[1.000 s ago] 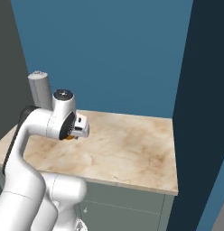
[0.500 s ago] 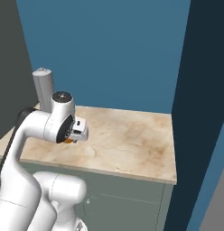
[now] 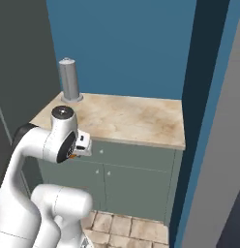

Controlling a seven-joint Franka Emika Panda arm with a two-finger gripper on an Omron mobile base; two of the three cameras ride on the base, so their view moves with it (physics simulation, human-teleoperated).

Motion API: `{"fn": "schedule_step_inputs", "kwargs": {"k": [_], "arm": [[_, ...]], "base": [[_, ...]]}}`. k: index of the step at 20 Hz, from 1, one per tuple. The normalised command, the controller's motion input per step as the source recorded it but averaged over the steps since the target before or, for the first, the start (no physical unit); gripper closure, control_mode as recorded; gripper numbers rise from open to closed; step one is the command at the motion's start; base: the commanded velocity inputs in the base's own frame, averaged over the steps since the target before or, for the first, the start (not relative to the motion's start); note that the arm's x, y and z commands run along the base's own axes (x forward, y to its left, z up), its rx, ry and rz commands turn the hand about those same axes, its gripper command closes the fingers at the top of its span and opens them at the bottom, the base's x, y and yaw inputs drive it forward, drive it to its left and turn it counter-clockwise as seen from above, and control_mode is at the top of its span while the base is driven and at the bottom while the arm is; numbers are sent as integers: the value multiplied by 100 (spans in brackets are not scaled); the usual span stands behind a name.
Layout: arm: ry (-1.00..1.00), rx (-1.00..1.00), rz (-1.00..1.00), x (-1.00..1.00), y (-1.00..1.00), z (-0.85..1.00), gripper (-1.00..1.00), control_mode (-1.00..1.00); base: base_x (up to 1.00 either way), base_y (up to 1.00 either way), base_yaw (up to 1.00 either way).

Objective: Place the orange in the correct fridge rack based on whether it is a fruit or vegetable. Finally, close the fridge door.

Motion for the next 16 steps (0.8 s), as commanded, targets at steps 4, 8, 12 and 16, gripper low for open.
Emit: {"fn": "schedule_step_inputs", "kwargs": {"k": [4,8,12,16], "arm": [[0,0,0,0,0,0,100,100],[0,0,0,0,0,0,100,100],[0,0,0,0,0,0,100,100],[0,0,0,0,0,0,100,100]], "base": [[-100,28,0],[-100,51,5],[-100,77,10],[-97,98,10]]}}
